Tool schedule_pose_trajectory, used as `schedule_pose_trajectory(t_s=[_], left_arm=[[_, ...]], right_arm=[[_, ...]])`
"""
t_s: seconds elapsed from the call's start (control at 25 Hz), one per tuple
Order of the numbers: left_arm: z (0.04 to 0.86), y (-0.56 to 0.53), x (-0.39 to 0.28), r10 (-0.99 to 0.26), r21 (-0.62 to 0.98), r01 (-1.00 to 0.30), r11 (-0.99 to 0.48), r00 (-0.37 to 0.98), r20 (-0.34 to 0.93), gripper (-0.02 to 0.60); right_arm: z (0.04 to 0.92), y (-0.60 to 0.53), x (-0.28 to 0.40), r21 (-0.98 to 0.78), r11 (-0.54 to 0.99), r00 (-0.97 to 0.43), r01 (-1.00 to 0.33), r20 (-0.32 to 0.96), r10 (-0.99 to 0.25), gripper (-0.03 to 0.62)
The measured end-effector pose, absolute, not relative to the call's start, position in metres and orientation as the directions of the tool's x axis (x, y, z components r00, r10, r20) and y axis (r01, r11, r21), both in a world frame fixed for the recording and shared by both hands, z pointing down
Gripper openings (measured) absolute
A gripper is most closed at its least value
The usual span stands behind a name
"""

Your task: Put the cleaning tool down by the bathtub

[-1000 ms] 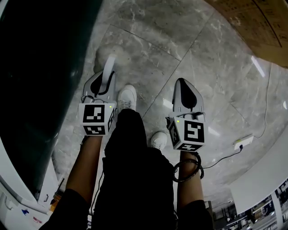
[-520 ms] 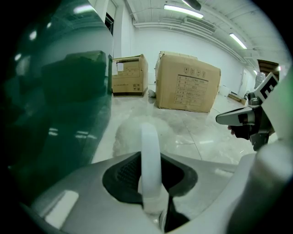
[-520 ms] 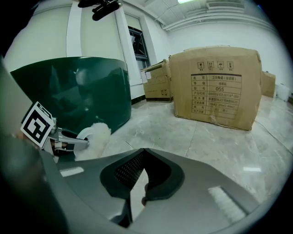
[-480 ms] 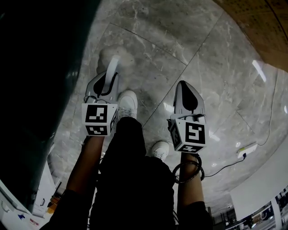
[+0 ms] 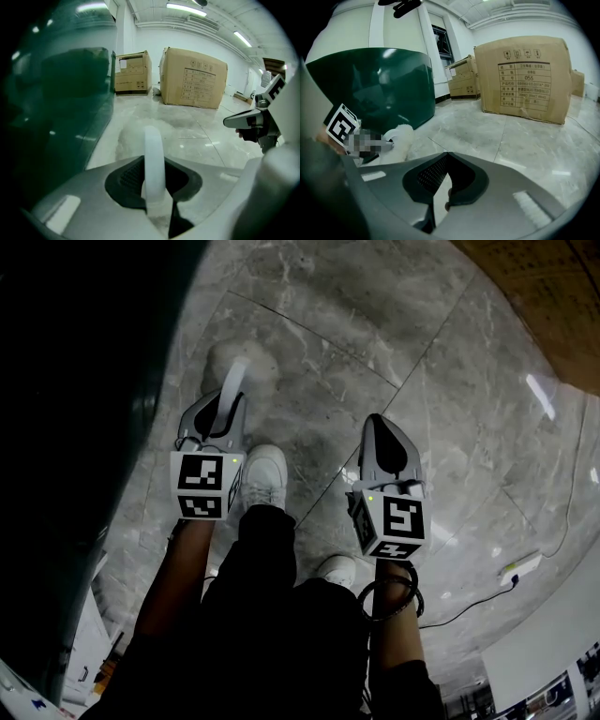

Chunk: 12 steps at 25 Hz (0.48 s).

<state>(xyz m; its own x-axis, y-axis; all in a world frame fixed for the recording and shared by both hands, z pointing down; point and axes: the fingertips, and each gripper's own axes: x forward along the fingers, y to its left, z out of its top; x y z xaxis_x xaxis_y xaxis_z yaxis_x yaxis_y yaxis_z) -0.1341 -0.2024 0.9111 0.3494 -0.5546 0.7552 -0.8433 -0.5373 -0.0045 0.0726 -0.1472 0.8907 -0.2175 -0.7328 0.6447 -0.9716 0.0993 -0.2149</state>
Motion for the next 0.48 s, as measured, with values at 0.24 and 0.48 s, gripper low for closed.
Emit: schedule_pose_trajectory(t_s=[0.24,0.48], left_arm=[[0.936,-0.203,-0.137,-0.528,0.012,-0.849,-0.528,0.339,0.779,0.086],[0.952,-0.201,-0.136,-0.510,0.010,-0.847,-0.531,0.328,0.795,0.086]], right_arm=[[0.906,-0.151,0.074,-0.225,0.102,-0.226,-0.969,0.642,-0.732,0.018],[0.918,-0.152,0.074,-0.234,0.106,-0.235,-0.967,0.641,-0.731,0.018]])
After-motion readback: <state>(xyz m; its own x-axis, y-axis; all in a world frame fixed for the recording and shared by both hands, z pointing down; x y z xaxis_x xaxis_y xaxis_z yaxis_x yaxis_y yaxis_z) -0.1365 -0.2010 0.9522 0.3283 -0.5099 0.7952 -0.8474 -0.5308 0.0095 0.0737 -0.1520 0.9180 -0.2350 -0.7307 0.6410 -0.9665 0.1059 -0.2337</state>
